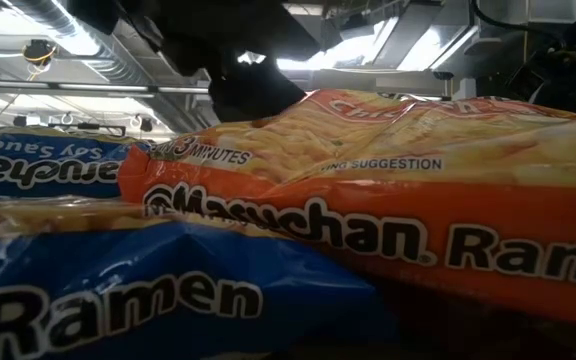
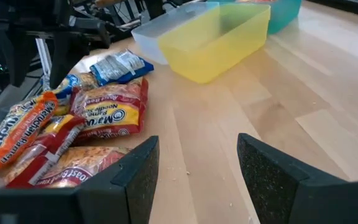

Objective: Sort Maruchan noodles
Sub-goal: Put the bottom orange noodle pack into the blue bin

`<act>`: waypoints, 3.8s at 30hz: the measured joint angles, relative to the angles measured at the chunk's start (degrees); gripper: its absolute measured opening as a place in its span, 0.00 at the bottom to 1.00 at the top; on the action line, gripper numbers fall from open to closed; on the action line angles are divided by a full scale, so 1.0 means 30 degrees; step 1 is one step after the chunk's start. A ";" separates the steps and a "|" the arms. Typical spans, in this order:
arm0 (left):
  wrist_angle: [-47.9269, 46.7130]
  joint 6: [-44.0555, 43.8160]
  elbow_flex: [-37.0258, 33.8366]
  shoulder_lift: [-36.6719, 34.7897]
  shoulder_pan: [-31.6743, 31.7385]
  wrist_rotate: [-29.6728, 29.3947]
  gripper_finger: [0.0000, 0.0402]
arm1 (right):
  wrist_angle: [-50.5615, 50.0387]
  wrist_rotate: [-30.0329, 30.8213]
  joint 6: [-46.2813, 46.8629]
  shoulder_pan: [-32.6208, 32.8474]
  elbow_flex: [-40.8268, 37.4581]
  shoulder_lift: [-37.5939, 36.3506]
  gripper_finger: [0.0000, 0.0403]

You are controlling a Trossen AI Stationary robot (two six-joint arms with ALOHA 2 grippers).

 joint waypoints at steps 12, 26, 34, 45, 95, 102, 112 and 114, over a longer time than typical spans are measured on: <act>0.0003 -0.2275 -0.0012 0.0546 -0.0154 -0.0394 0.68 | -0.0036 -0.0311 0.0000 0.0000 0.0000 0.0009 0.51; 0.0782 -0.3925 0.0015 0.1746 -0.0176 0.1118 0.68 | -0.0058 -0.0510 -0.0007 0.0000 0.0000 0.0007 0.51; 0.0702 -0.4929 0.0015 0.1746 -0.0176 0.1156 0.56 | -0.0051 -0.0488 -0.0015 0.0003 0.0000 0.0007 0.51; 0.0986 -0.5787 0.0022 0.1732 -0.0169 0.1426 0.25 | -0.0051 -0.0466 -0.0015 0.0000 0.0000 0.0007 0.51; -0.2564 -0.5155 0.0000 -0.8308 0.3455 -0.5236 0.00 | -0.0051 -0.0495 0.0058 0.0000 0.0000 0.0007 0.51; -0.9283 -0.5182 0.0000 -1.2072 0.5563 -0.7950 0.00 | -0.0051 -0.0474 0.0058 0.0000 0.0000 0.0000 0.51; -1.3853 -0.5344 0.0000 -1.4723 1.0528 -0.8357 0.00 | -0.0051 -0.0466 0.0058 0.0000 0.0000 0.0007 0.51; -1.4115 -0.5337 -0.0070 -1.5049 1.1535 -0.8081 0.00 | -0.0051 -0.0466 0.0058 0.0000 0.0000 -0.0001 0.51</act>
